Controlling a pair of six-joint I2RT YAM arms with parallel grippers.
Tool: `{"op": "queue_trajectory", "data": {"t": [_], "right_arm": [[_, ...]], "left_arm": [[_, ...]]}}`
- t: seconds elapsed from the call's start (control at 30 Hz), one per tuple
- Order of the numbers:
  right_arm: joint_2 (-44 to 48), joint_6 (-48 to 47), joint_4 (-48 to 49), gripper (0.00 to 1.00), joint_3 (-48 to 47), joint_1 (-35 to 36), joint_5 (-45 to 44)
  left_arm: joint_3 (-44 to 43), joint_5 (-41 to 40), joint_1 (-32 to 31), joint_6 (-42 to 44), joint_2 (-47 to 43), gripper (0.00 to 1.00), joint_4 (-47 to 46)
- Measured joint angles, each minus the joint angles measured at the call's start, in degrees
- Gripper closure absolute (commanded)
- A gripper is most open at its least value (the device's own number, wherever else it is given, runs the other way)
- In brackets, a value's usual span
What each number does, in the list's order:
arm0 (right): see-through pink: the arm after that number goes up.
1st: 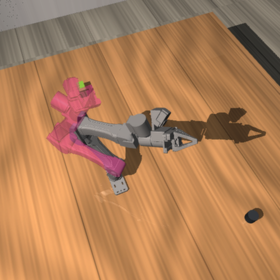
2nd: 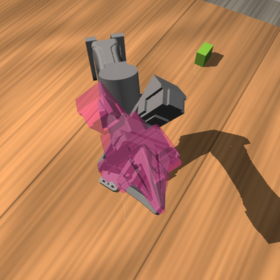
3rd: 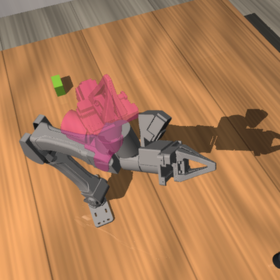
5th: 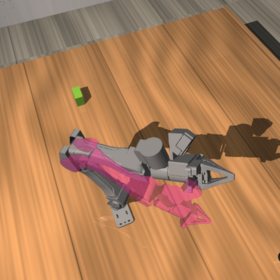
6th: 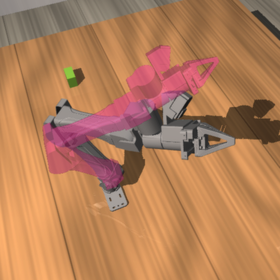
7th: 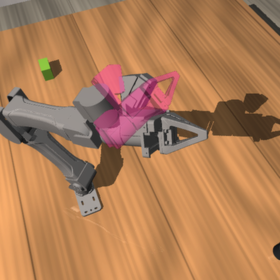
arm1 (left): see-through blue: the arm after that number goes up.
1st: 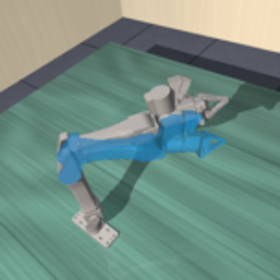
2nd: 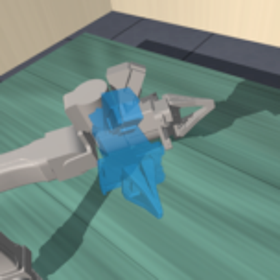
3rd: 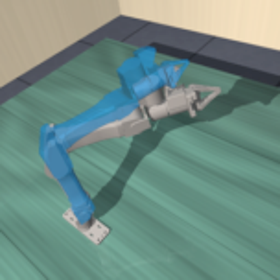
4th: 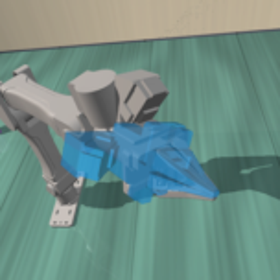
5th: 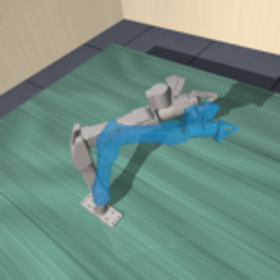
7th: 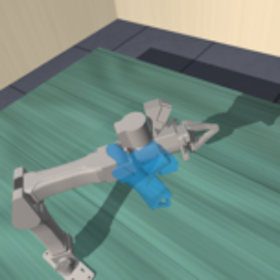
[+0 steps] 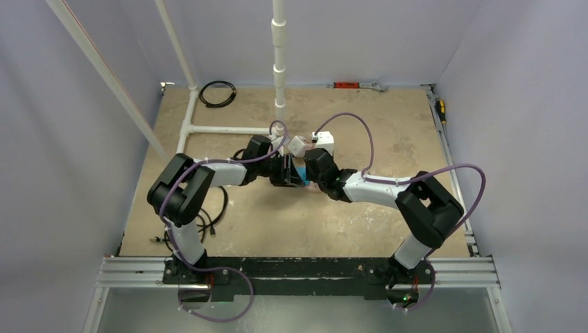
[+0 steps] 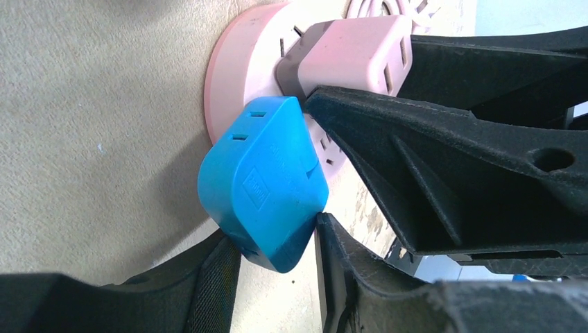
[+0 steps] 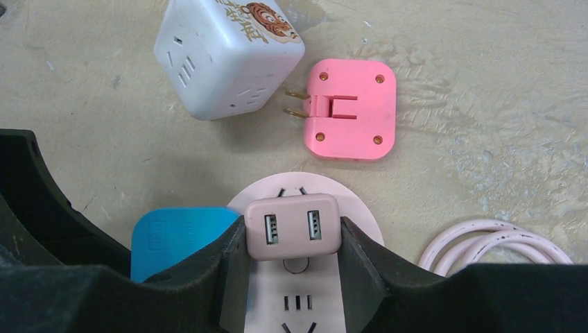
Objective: Pull the plug off the socket
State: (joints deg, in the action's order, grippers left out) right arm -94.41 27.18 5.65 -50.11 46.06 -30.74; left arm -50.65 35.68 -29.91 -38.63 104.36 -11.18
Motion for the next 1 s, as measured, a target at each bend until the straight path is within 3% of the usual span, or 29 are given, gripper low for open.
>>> {"op": "queue_trajectory", "data": {"t": [0.53, 0.7, 1.0], "right_arm": [[3.82, 0.44, 2.32, 1.0, 3.52, -3.63, 8.94], [3.69, 1.25, 2.03, 1.0, 3.48, -2.21, 5.97], [0.04, 7.34, -6.1, 1.0, -1.57, 5.2, -8.79]], "left_arm": [[-0.07, 1.88, 0.63, -1.2, 0.52, 0.74, -0.07], [-0.24, 1.77, 0.63, -0.96, 0.55, 0.75, 0.11], [-0.24, 2.08, 0.76, -0.76, 0.42, 0.76, 2.08]]}}
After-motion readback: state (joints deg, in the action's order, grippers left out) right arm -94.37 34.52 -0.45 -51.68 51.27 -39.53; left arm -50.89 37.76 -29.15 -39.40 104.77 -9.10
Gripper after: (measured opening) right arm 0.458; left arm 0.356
